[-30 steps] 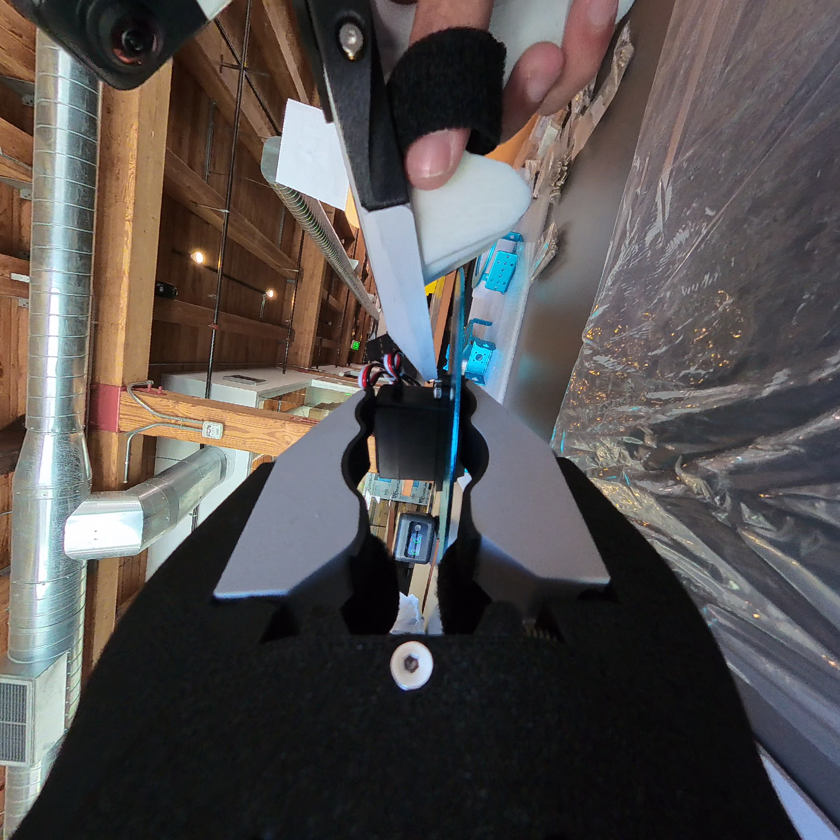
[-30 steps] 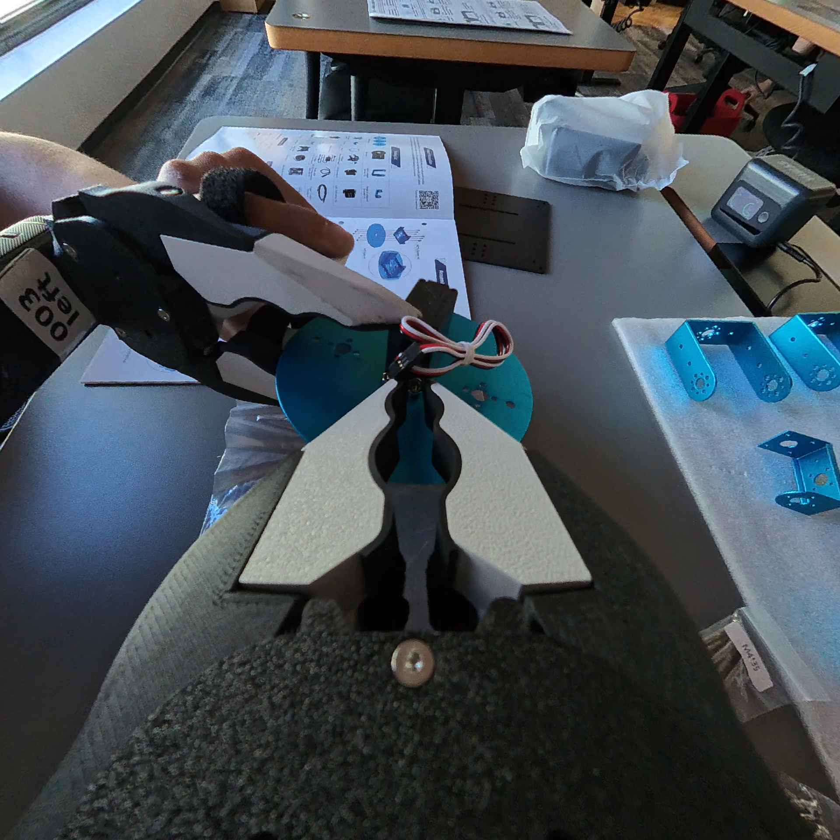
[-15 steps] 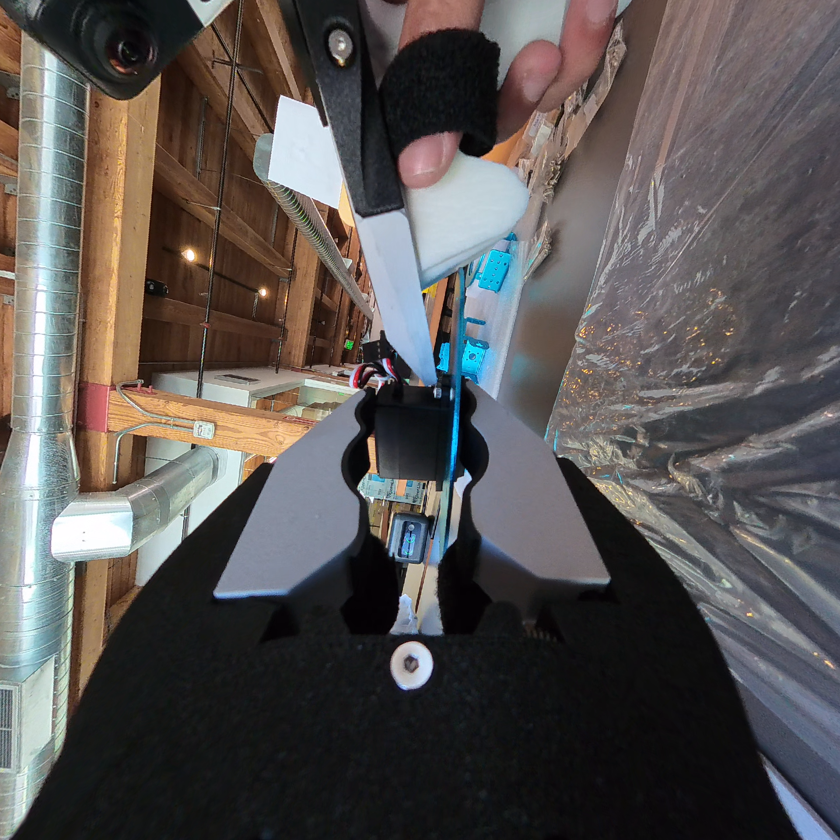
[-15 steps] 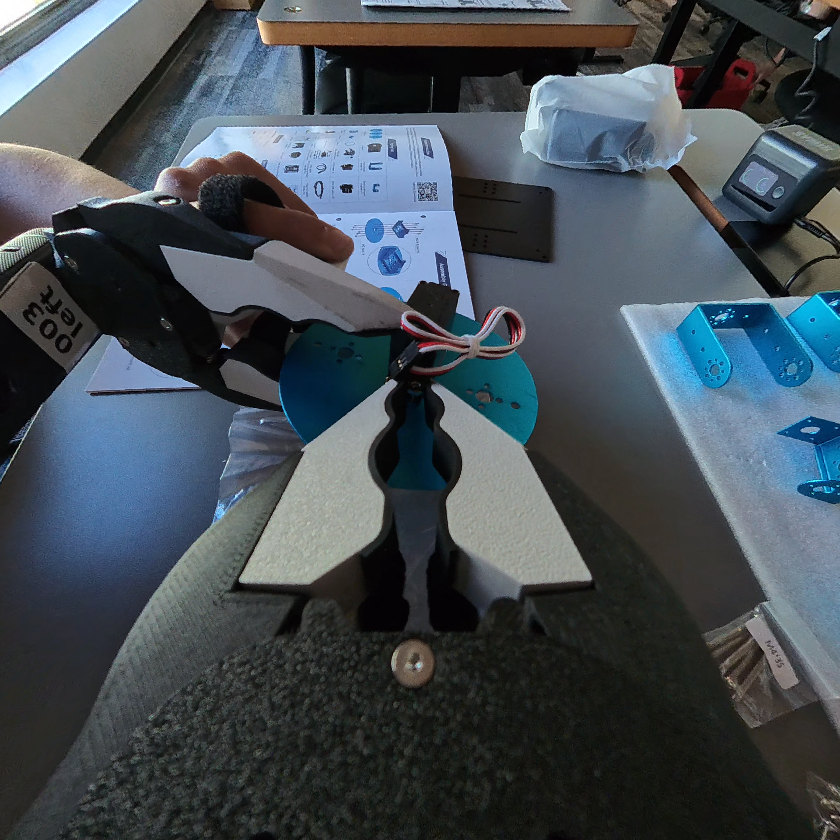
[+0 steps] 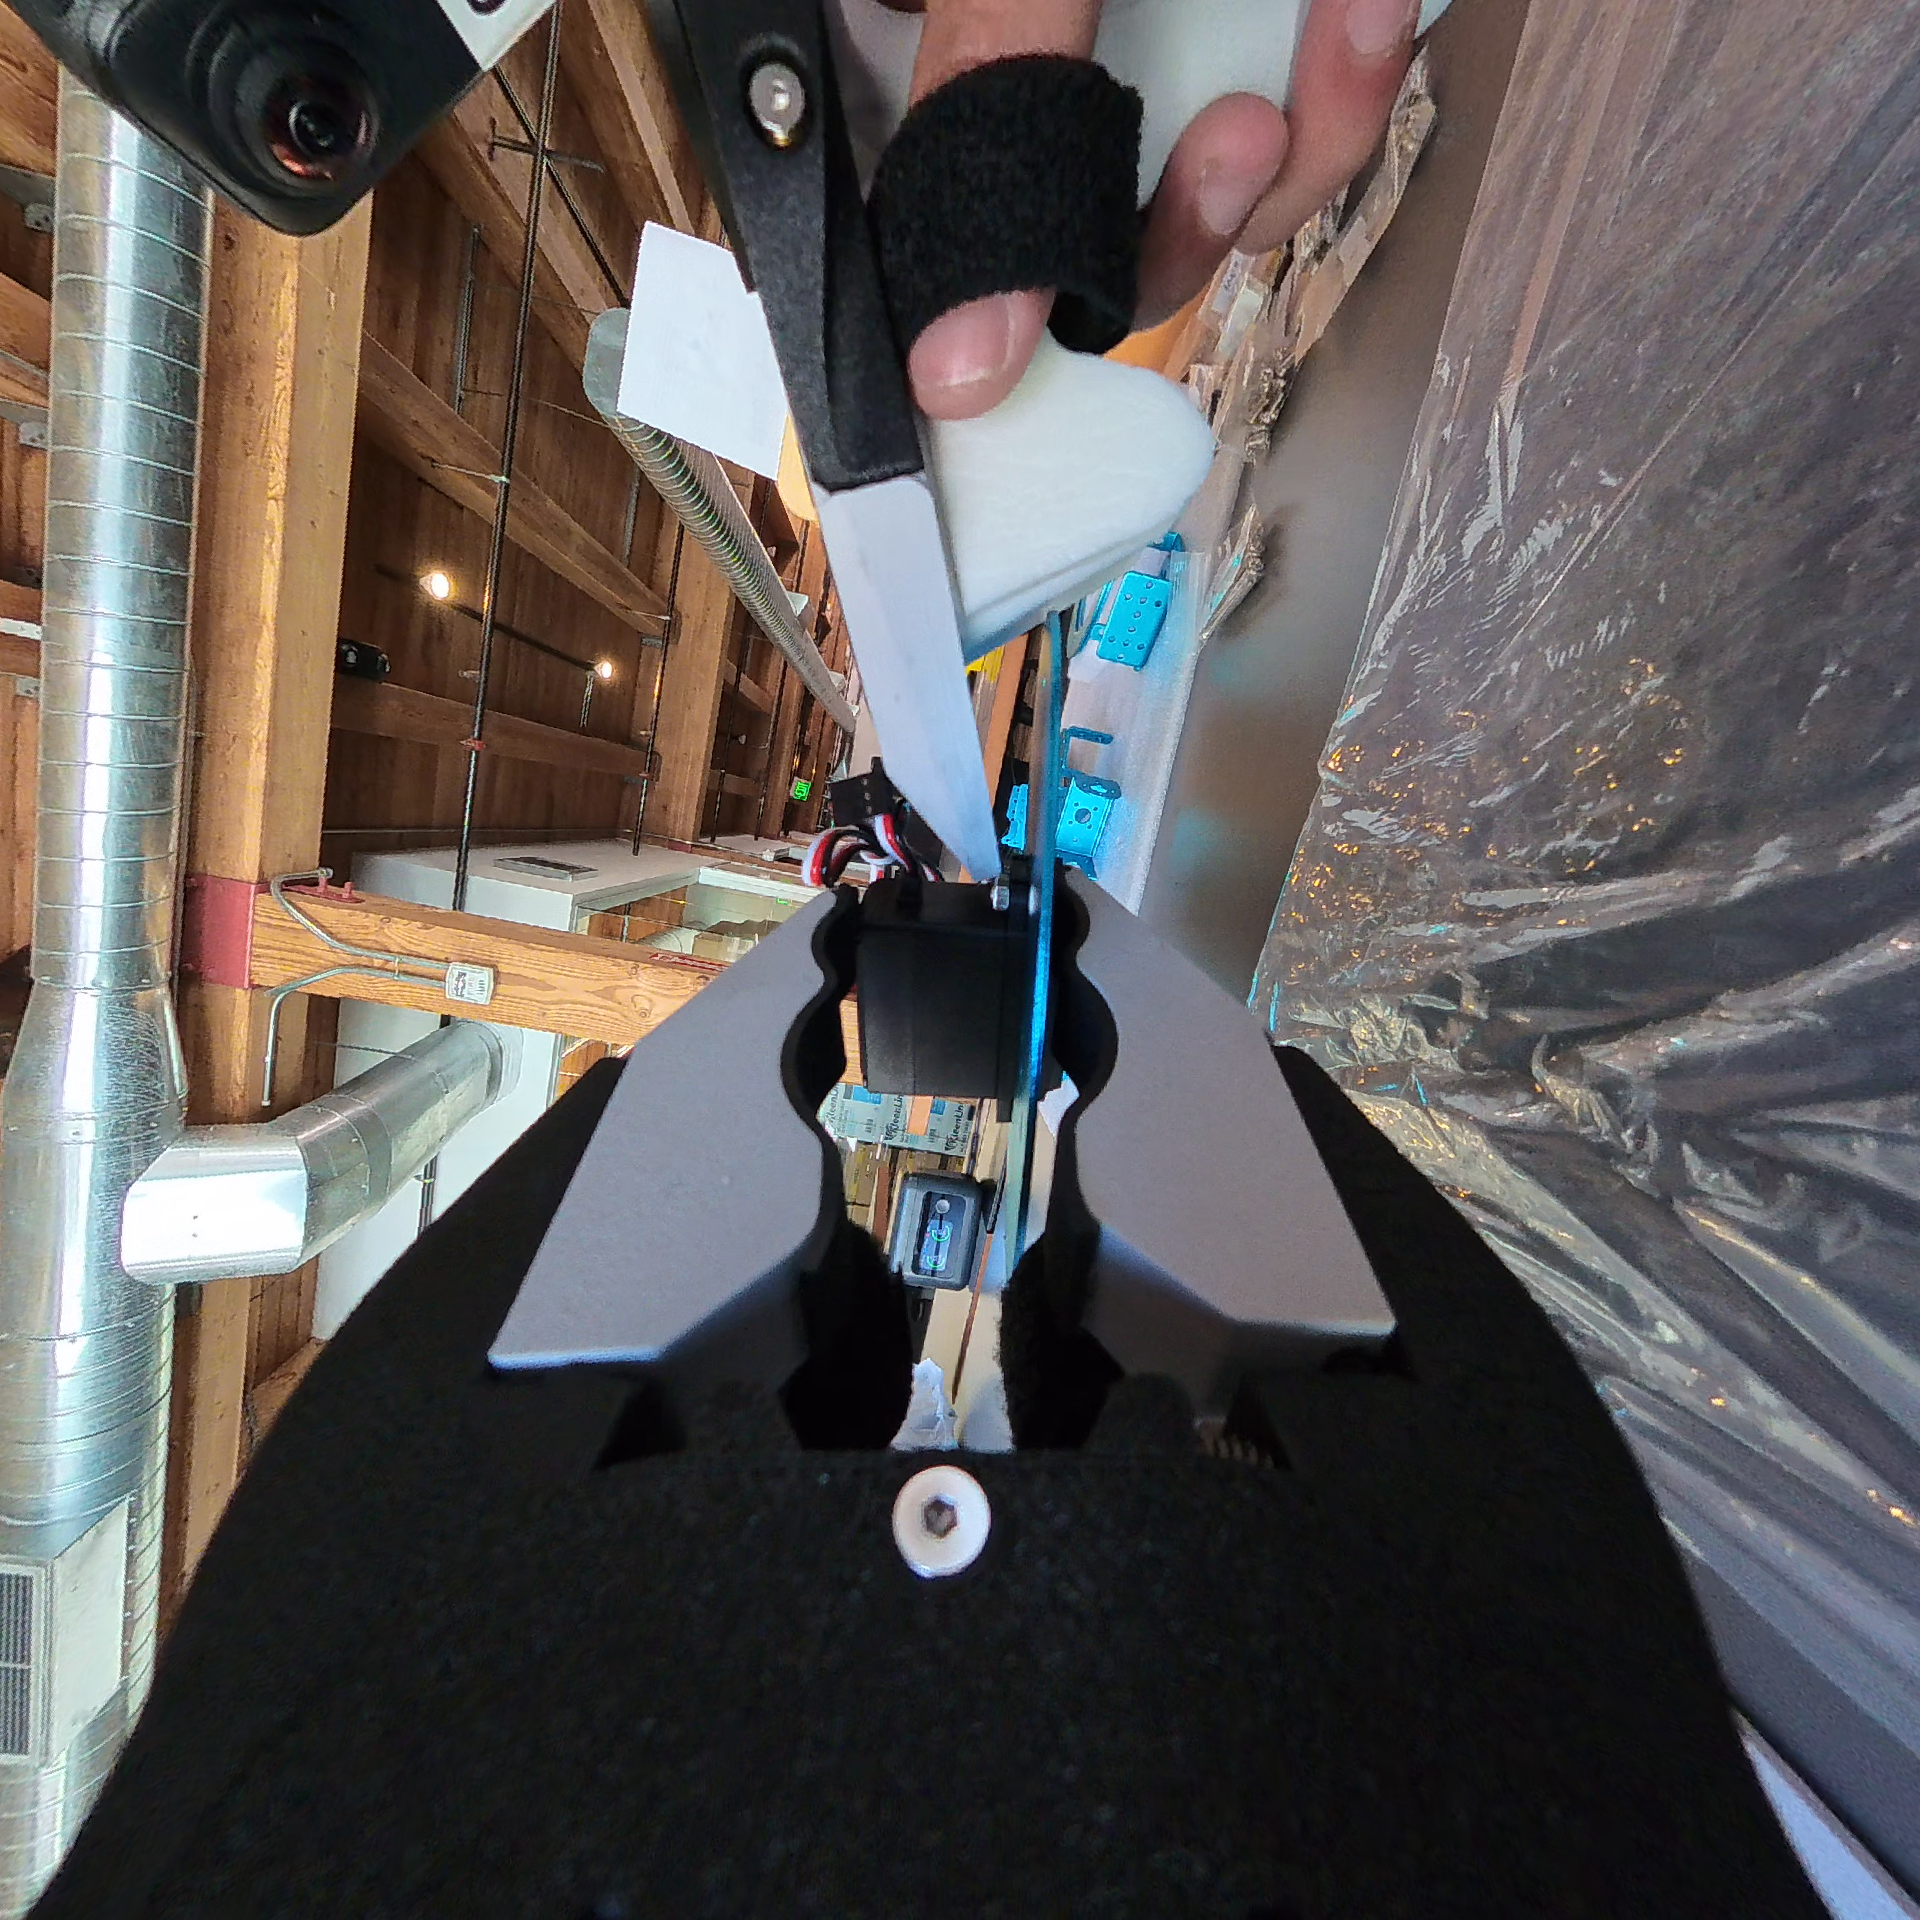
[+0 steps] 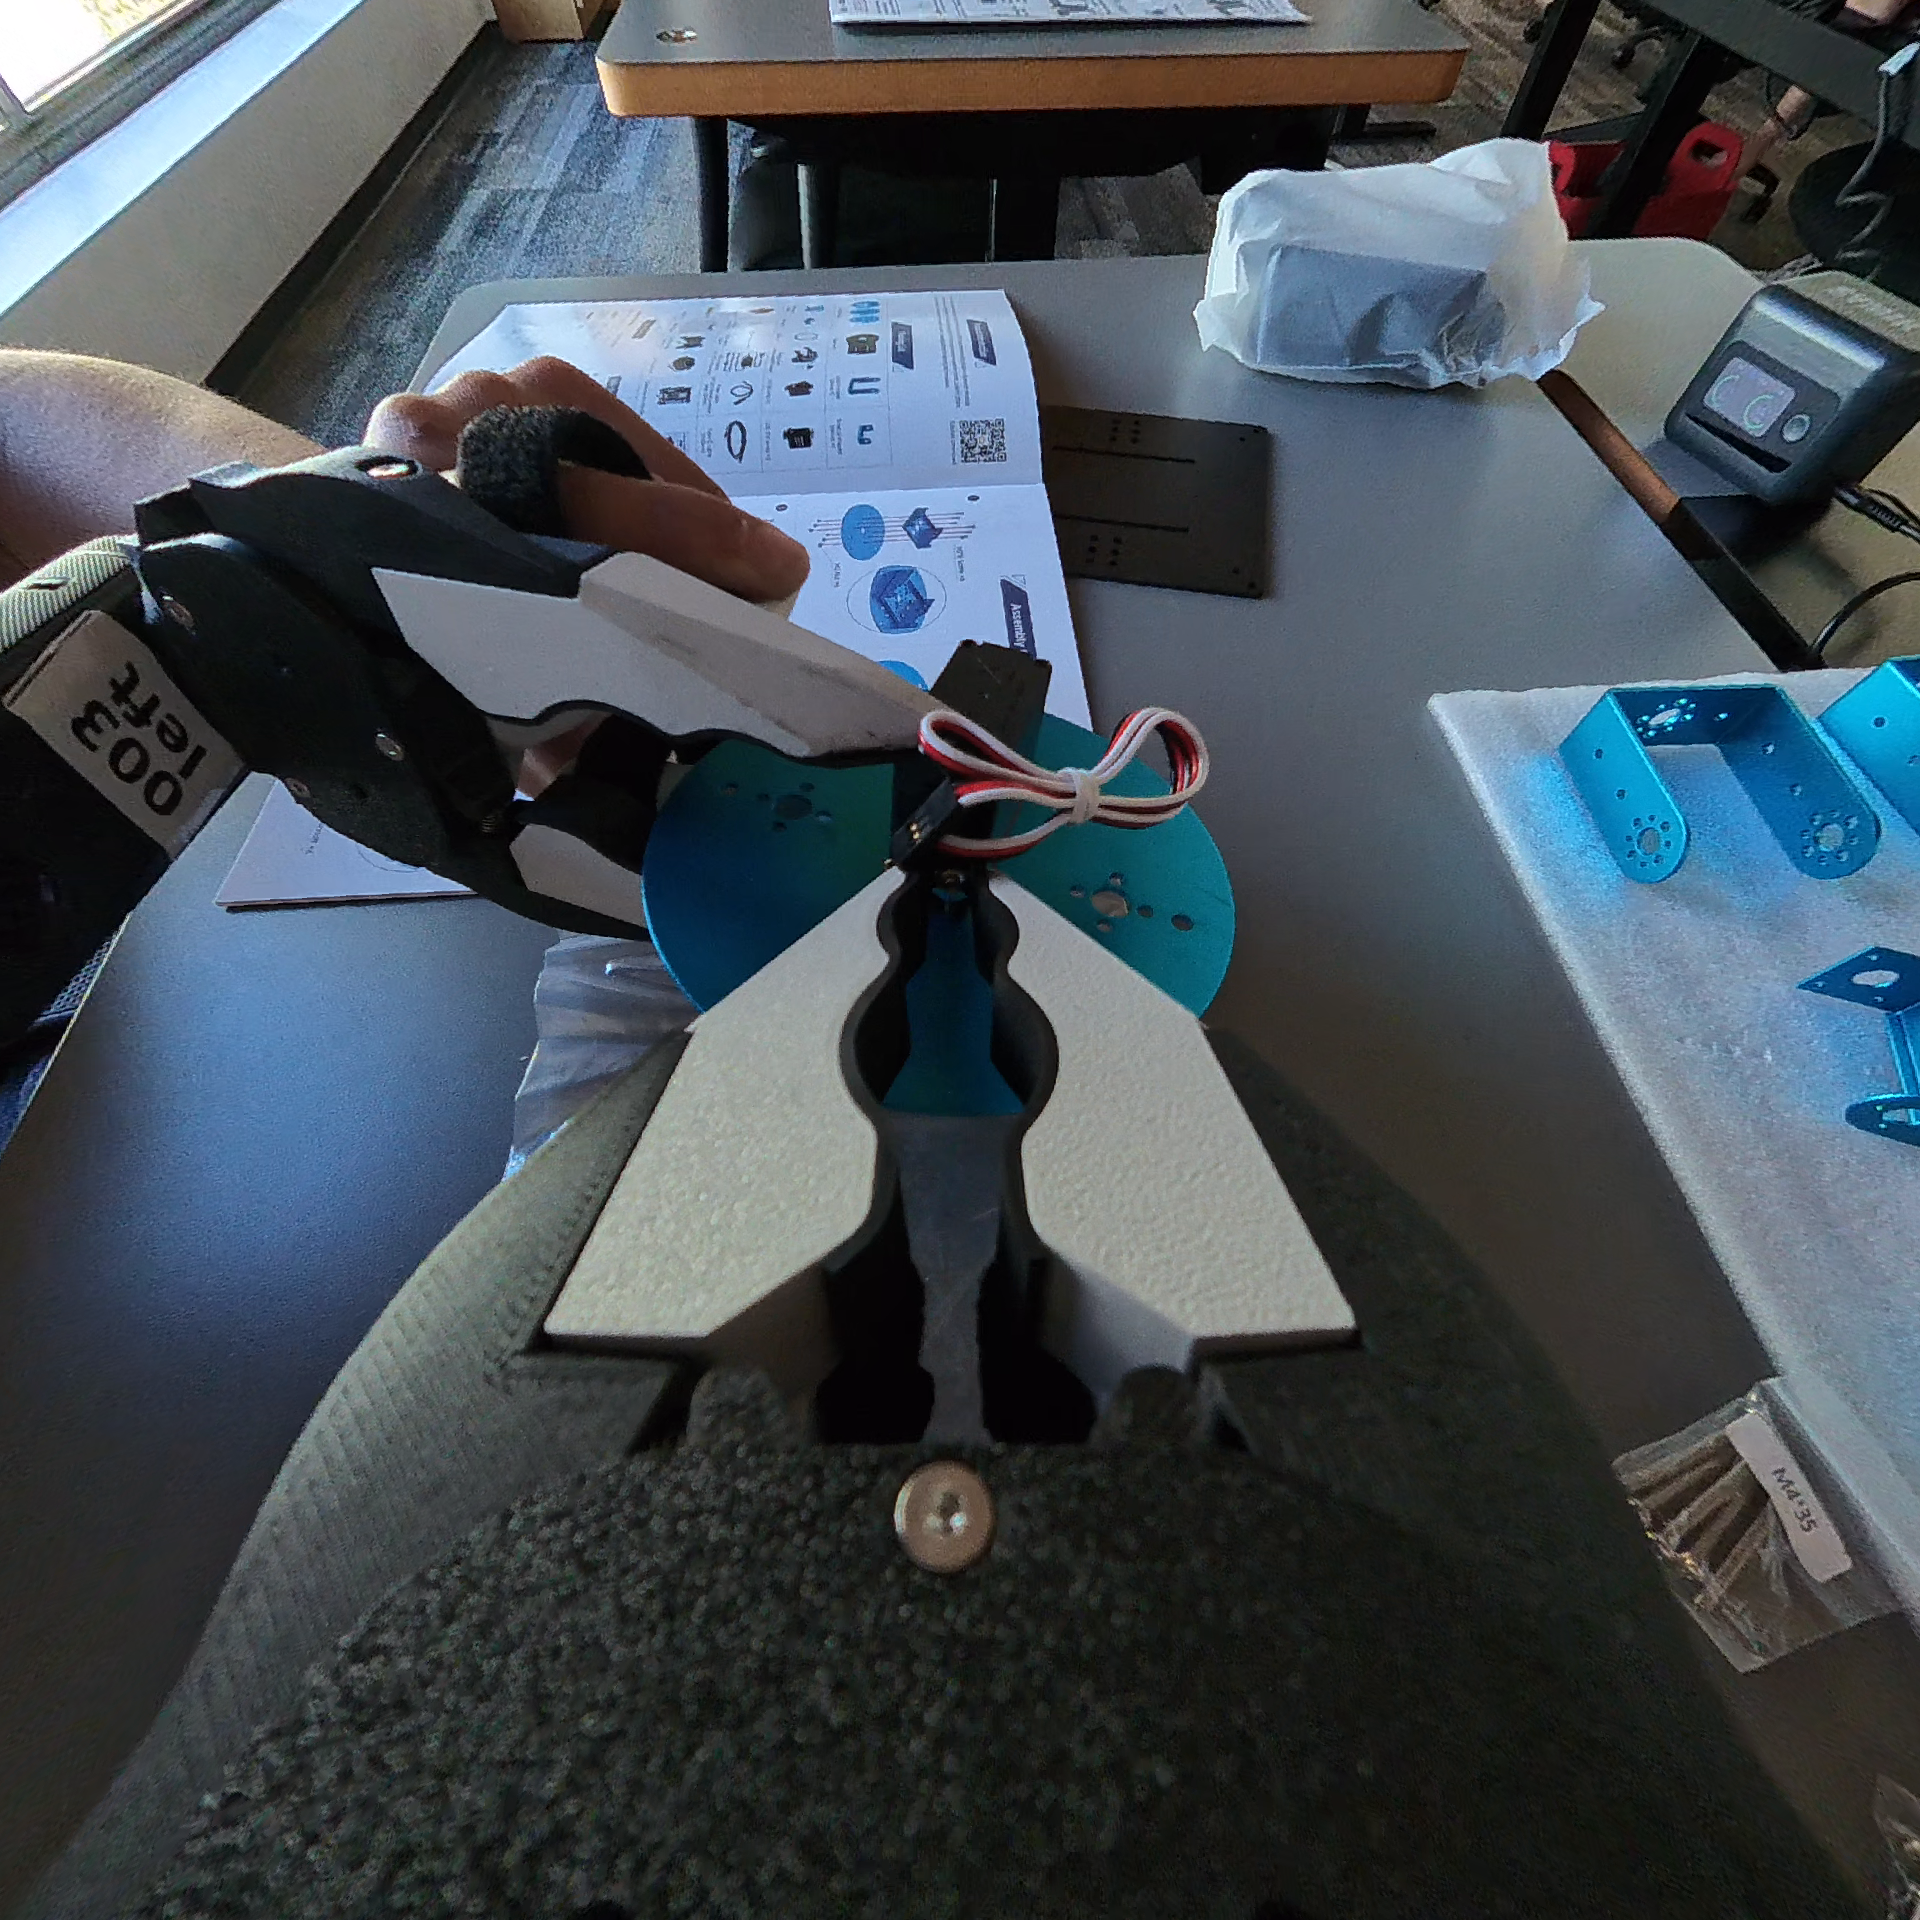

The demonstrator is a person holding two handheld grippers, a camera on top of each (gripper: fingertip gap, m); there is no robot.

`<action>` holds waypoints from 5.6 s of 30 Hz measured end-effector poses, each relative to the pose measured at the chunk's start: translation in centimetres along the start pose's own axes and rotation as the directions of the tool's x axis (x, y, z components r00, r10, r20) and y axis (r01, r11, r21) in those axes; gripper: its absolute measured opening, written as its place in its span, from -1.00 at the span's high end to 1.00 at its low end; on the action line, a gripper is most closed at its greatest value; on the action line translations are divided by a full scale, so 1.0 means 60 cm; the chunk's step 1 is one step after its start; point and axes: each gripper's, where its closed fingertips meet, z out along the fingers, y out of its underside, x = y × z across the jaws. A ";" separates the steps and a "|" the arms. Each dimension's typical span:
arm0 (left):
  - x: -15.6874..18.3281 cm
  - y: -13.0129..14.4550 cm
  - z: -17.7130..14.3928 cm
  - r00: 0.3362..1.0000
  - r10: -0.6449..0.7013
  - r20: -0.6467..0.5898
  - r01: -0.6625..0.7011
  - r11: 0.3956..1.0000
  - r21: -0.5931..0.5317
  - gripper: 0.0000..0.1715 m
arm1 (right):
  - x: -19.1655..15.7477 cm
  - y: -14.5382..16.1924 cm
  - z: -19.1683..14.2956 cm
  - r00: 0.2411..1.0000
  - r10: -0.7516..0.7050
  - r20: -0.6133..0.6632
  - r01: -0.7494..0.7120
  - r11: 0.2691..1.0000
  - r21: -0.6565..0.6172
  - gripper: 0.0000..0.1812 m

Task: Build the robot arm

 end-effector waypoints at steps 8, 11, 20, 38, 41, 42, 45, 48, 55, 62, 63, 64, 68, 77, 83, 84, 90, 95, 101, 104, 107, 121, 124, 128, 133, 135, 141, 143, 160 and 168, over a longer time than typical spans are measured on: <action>-0.002 -0.001 -0.001 1.000 0.003 0.006 -0.003 1.000 0.004 0.59 | -0.004 -0.004 -0.003 0.999 0.017 0.031 -0.018 1.000 0.016 0.86; -0.002 -0.001 -0.001 1.000 0.001 0.006 -0.001 1.000 0.003 0.59 | -0.005 -0.004 -0.004 0.998 0.026 0.055 -0.028 0.999 0.029 0.80; -0.001 0.001 -0.001 1.000 0.002 0.006 -0.002 1.000 0.000 0.59 | -0.018 -0.006 -0.007 0.989 0.055 0.134 -0.061 0.997 0.040 0.58; -0.004 0.010 0.002 1.000 -0.016 0.004 0.016 1.000 -0.017 0.59 | -0.033 -0.006 -0.007 0.985 0.045 0.167 -0.053 0.998 0.045 0.43; -0.004 0.010 0.002 1.000 -0.018 0.005 0.018 1.000 -0.017 0.59 | -0.028 -0.008 -0.009 0.989 0.029 0.143 -0.037 0.998 0.053 0.40; -0.004 0.009 0.002 1.000 -0.018 0.006 0.018 1.000 -0.017 0.59 | -0.028 -0.010 -0.009 0.990 0.027 0.141 -0.035 0.998 0.060 0.39; -0.004 0.008 0.002 1.000 -0.018 0.005 0.018 1.000 -0.016 0.59 | -0.034 -0.014 -0.004 0.987 0.036 0.157 -0.049 0.995 0.085 0.30; -0.002 0.010 0.002 1.000 -0.017 0.001 0.018 1.000 -0.022 0.59 | -0.037 -0.008 0.003 0.987 0.032 0.157 -0.045 0.996 0.077 0.26; -0.003 0.014 0.004 1.000 -0.023 0.001 0.024 0.999 -0.028 0.59 | -0.038 -0.004 0.003 0.989 0.009 0.148 -0.018 0.998 0.060 0.29; -0.003 0.013 0.004 1.000 -0.024 0.001 0.024 0.999 -0.028 0.59 | -0.037 -0.013 0.001 0.991 0.005 0.136 -0.017 0.996 0.088 0.26; -0.002 0.013 0.003 1.000 -0.024 -0.001 0.024 0.999 -0.027 0.59 | -0.039 -0.014 0.002 0.990 0.011 0.144 -0.024 0.995 0.094 0.24; -0.001 0.013 0.003 1.000 -0.023 -0.002 0.023 0.999 -0.029 0.59 | -0.041 -0.014 0.004 0.988 0.022 0.154 -0.037 0.995 0.096 0.23; 0.001 0.016 0.005 1.000 -0.018 -0.005 0.018 0.999 -0.034 0.59 | -0.041 -0.010 0.006 0.986 0.044 0.160 -0.059 0.994 0.092 0.25; -0.004 0.019 0.005 1.000 -0.024 0.003 0.024 0.999 -0.039 0.59 | -0.035 -0.014 0.001 0.990 0.031 0.134 -0.044 0.995 0.094 0.29; -0.003 0.017 0.004 1.000 -0.022 0.002 0.022 0.999 -0.036 0.59 | -0.035 -0.009 0.005 0.994 -0.011 0.108 0.004 0.998 0.062 0.28; -0.004 0.017 0.004 1.000 -0.023 0.005 0.023 0.999 -0.034 0.59 | -0.031 -0.009 0.002 0.995 -0.018 0.095 0.013 0.998 0.056 0.34; -0.005 0.009 0.001 1.000 -0.014 0.014 0.015 1.000 -0.027 0.59 | -0.009 -0.002 0.000 0.999 0.026 0.018 -0.026 1.000 0.015 0.67; 0.002 0.006 0.002 1.000 0.003 0.004 -0.003 1.000 -0.025 0.59 | -0.006 0.003 0.009 0.997 -0.047 -0.066 0.047 0.999 -0.011 0.76; -0.008 0.018 0.003 1.000 -0.020 0.014 0.020 0.999 -0.044 0.59 | -0.010 -0.004 -0.004 0.995 -0.072 -0.067 0.070 0.997 -0.025 0.83; -0.008 0.016 0.002 1.000 -0.015 0.016 0.015 0.999 -0.040 0.59 | -0.007 -0.007 -0.004 0.993 -0.084 -0.082 0.083 0.996 -0.019 0.83; -0.006 0.010 0.001 1.000 -0.003 0.015 0.003 0.999 -0.032 0.59 | -0.011 -0.007 0.002 0.996 -0.061 -0.066 0.061 0.998 -0.007 0.83; -0.007 0.014 0.002 1.000 -0.005 0.013 0.005 0.999 -0.039 0.59 | -0.012 -0.006 0.001 0.998 -0.036 -0.043 0.036 0.999 -0.004 0.89; -0.006 0.014 0.002 1.000 -0.002 0.011 0.002 0.999 -0.042 0.59 | -0.009 -0.001 0.008 0.998 -0.010 -0.056 0.010 1.000 -0.013 0.88; 0.002 0.014 0.004 1.000 0.007 -0.002 -0.007 0.999 -0.046 0.59 | -0.005 0.007 0.011 0.997 0.011 -0.081 -0.013 0.999 -0.031 0.92; 0.002 0.011 0.003 1.000 0.002 -0.001 -0.002 0.999 -0.041 0.59 | 0.013 0.007 0.000 0.989 -0.023 -0.144 0.020 0.999 -0.026 0.93; 0.000 0.012 0.003 1.000 0.001 0.003 -0.001 0.999 -0.042 0.59 | 0.014 0.002 -0.004 0.993 0.011 -0.117 -0.010 1.000 0.009 0.93; -0.001 0.010 0.002 1.000 -0.004 0.004 0.004 0.999 -0.039 0.59 | 0.017 -0.004 0.003 0.993 0.097 -0.071 -0.090 0.991 0.098 0.94; 0.001 0.012 0.003 1.000 0.002 0.003 -0.002 0.999 -0.044 0.59 | 0.014 -0.003 0.007 0.991 0.126 -0.045 -0.121 0.988 0.101 0.94; 0.002 0.011 0.003 1.000 0.011 0.005 -0.011 0.999 -0.045 0.59 | 0.011 0.002 0.011 0.981 0.192 -0.035 -0.190 0.981 0.046 0.94; 0.002 0.011 0.004 1.000 0.009 0.005 -0.008 0.999 -0.045 0.59 | 0.011 0.001 0.012 0.977 0.206 -0.063 -0.204 0.979 0.023 0.94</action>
